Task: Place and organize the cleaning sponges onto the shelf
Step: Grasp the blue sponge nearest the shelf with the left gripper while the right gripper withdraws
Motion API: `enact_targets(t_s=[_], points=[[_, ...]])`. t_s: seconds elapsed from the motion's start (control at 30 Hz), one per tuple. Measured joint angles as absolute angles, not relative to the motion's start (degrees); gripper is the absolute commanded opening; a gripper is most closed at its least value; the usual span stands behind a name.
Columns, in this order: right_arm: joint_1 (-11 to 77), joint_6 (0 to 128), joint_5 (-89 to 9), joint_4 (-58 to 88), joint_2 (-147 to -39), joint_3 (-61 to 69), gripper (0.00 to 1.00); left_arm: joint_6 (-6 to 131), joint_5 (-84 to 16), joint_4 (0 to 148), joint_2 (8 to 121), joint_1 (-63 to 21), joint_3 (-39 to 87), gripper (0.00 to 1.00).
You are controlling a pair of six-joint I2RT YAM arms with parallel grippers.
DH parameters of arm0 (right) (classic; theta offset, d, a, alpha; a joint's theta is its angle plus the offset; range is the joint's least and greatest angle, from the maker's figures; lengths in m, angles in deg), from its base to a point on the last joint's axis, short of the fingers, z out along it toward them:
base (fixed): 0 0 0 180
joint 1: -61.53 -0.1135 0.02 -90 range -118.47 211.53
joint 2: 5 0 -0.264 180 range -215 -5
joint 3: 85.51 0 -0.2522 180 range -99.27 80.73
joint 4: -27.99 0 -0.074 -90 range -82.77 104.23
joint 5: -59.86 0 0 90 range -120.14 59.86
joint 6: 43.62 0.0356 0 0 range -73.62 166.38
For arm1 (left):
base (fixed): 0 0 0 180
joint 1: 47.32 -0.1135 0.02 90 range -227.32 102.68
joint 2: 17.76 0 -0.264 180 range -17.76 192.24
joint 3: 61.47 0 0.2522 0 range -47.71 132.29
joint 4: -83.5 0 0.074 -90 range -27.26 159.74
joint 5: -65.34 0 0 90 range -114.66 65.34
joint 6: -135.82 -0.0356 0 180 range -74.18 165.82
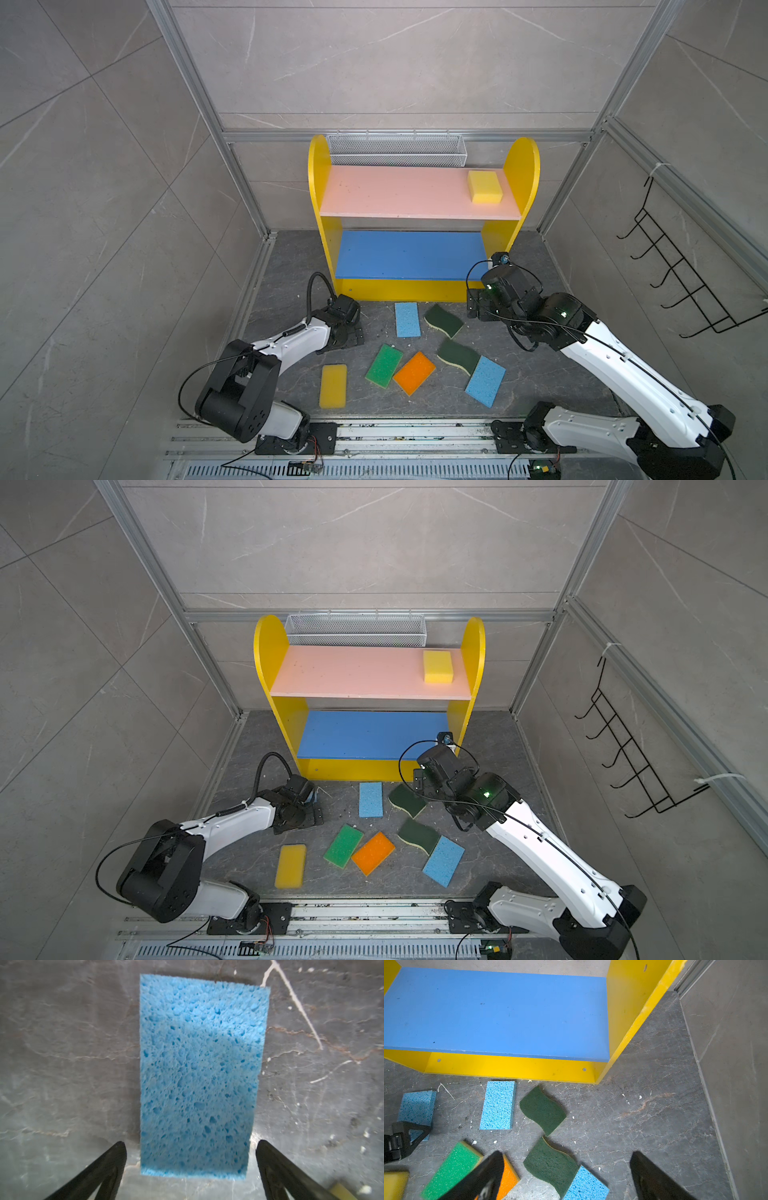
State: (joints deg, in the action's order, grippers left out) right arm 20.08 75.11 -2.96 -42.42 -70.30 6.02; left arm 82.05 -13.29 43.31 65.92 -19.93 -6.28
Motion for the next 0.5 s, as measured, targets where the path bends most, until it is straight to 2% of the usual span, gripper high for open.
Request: enact_targets(t_s=[0.13,0.23,0.5], points=[[20.1,74.9,-3.0,-42.0,-70.8,6.0,0.97,82.0,-13.0,44.1,68.1,-19.9,-5.3,1.00],[20.1,74.8,-2.9,-41.9,-71.1,6.0,0.97,82.0,-12.7,44.7,68.8,-19.9,-4.9,0.96],[20.1,74.7,-1.3,-41.8,-71.0,6.0,0.98,82.0,-12.6,46.3,69.3,-19.9,-4.8,0.73]])
